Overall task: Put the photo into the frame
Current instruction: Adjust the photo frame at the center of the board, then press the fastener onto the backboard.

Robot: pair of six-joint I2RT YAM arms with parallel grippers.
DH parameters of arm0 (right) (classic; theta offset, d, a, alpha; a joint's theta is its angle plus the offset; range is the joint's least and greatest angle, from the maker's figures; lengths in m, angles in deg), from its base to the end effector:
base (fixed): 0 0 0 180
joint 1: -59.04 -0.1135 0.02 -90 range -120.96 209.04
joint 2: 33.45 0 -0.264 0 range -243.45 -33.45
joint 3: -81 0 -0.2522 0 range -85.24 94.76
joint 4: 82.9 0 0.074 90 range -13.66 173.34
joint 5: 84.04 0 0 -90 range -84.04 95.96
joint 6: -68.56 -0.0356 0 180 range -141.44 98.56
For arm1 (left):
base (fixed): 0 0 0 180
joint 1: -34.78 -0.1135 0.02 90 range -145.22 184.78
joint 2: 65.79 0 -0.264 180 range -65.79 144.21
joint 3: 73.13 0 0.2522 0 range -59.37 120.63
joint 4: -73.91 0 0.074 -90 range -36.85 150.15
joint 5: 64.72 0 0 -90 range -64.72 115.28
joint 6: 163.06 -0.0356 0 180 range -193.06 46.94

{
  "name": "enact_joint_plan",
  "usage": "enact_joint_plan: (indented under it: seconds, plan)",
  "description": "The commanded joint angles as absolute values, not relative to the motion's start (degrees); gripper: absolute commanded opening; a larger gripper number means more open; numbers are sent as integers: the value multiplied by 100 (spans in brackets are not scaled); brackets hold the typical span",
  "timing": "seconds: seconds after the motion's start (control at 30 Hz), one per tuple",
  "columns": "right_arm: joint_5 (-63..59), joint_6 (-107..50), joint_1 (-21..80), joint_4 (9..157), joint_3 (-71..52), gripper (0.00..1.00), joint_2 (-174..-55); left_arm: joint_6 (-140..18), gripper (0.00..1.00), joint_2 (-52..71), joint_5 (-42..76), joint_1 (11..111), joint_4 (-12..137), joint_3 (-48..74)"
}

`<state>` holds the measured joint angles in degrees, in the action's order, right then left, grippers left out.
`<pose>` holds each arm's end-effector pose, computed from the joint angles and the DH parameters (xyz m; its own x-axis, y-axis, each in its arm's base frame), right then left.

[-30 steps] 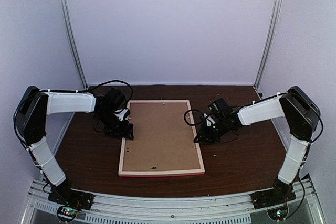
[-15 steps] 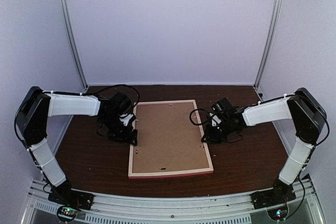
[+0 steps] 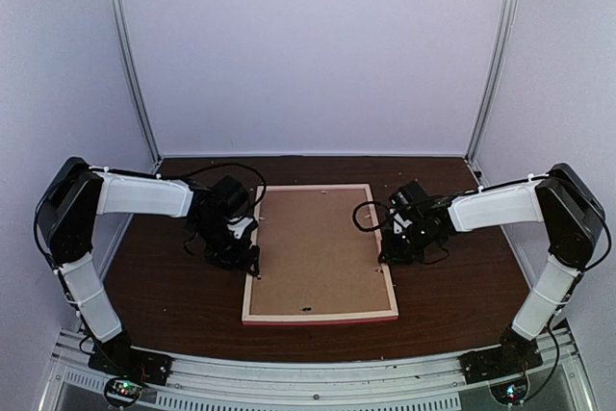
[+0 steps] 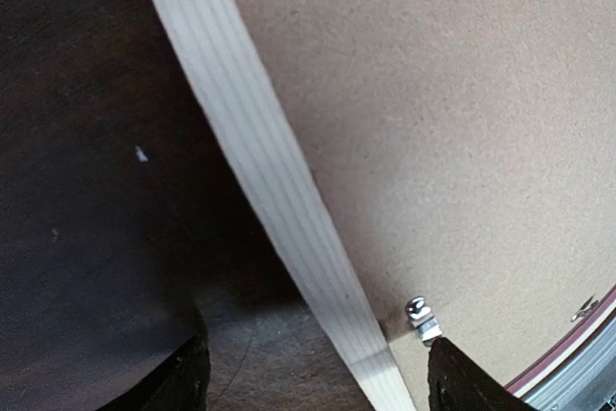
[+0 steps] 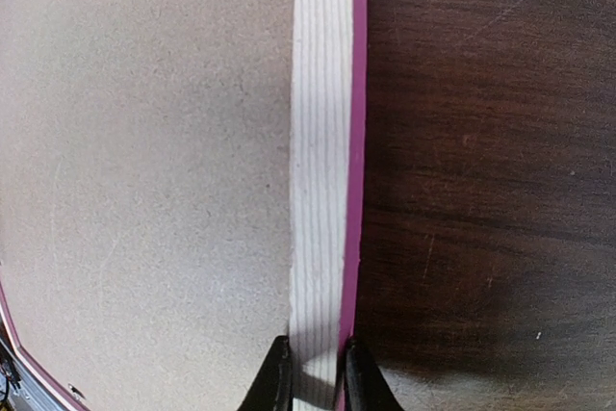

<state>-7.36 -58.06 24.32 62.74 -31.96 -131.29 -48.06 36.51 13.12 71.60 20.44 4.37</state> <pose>0.2569 0.1880 0.1473 -0.9767 0.0294 -0.2125 -0.0638 0.9060 0.4184 0.2575 -0.2022 0.1591 -0.9724 0.2119 -0.0971 0.2308 0.9340 -0.2728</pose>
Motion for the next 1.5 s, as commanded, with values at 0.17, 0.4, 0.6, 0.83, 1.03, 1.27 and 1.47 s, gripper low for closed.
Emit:
enact_joint_plan:
  seconds: [0.17,0.4,0.6,0.83,1.03,1.27,1.47]
  plan:
    - [-427,-5874,2415,5514,-3306,5,-13389,-4948,77,4027,1143,7302,2218,736]
    - [-482,-5815,2419,5528,-3251,5,-13504,-4999,68,4243,1224,7399,2150,859]
    - [-509,-5800,2417,5550,-3235,5,-13550,-5068,62,4235,1502,7499,1932,827]
    - [-477,-5754,2419,5491,-3164,5,-13548,-5170,55,4190,1616,7570,1820,712]
    - [-465,-5753,2415,5477,-3174,5,-13528,-5187,47,4184,1673,7574,1807,690]
    - [-471,-5748,2422,5491,-3189,5,-13524,-5205,39,4131,1739,7572,1849,557]
    - [-482,-5744,2414,5493,-3198,5,-13513,-5181,36,4127,1662,7566,1982,505]
